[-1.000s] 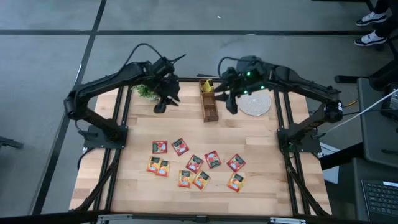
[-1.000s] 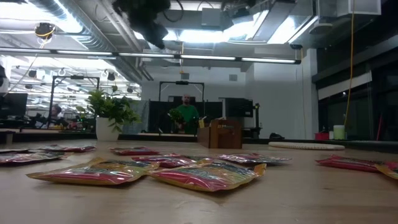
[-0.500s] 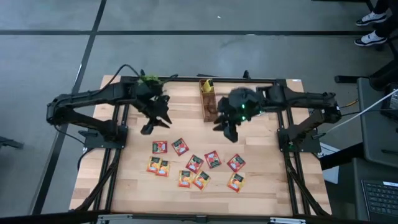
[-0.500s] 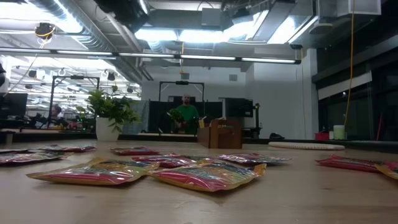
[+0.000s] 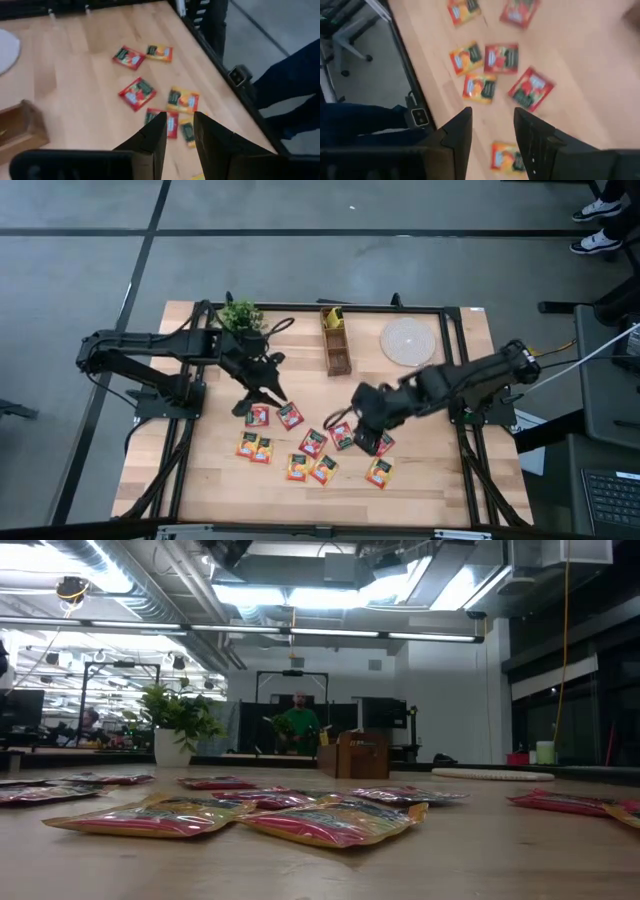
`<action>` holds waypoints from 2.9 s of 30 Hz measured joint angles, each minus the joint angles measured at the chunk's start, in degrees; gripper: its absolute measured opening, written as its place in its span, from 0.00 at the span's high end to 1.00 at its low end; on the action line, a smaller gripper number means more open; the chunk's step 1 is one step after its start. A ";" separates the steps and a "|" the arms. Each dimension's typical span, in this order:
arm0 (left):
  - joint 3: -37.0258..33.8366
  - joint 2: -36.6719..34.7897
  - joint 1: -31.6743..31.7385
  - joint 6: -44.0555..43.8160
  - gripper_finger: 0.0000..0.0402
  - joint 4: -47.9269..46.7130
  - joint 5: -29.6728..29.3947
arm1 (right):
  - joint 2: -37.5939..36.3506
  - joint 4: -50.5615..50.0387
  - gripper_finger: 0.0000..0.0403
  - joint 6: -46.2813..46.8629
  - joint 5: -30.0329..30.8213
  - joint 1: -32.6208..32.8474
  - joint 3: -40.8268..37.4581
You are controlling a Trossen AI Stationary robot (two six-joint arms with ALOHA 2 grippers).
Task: Pick & Place Tea
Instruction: Put the red tea bag into the middle section of the wooden organizer
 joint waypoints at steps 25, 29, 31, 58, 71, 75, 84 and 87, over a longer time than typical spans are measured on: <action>0.04 10.65 -5.10 -15.89 0.77 20.82 -0.16 | 6.68 -15.02 0.99 16.80 -3.29 9.87 -7.67; 0.04 10.74 -6.15 -16.85 0.77 22.28 -0.70 | 6.66 -5.45 0.99 13.22 -8.48 9.87 -15.45; 0.04 10.72 -6.55 -16.92 0.77 21.93 -2.38 | 6.62 0.68 0.99 12.60 -10.56 9.76 -19.44; 0.04 10.48 -6.82 -8.58 0.77 24.25 -10.48 | -1.47 16.87 1.00 41.12 -8.85 1.42 -43.54; 0.02 16.57 -6.76 -21.88 0.77 29.01 -16.68 | -1.87 23.15 1.00 42.91 -10.06 3.81 -49.25; 0.02 18.04 -6.76 -22.97 0.77 29.14 -16.65 | -2.06 27.37 1.00 44.25 -9.55 3.78 -52.88; 0.02 18.17 -6.46 -24.95 0.77 30.21 -18.08 | -4.34 26.40 1.00 43.82 -8.06 3.79 -53.47; 0.02 18.17 -6.38 -25.33 0.77 30.07 -18.96 | -5.25 25.64 1.00 45.28 -8.01 3.81 -53.47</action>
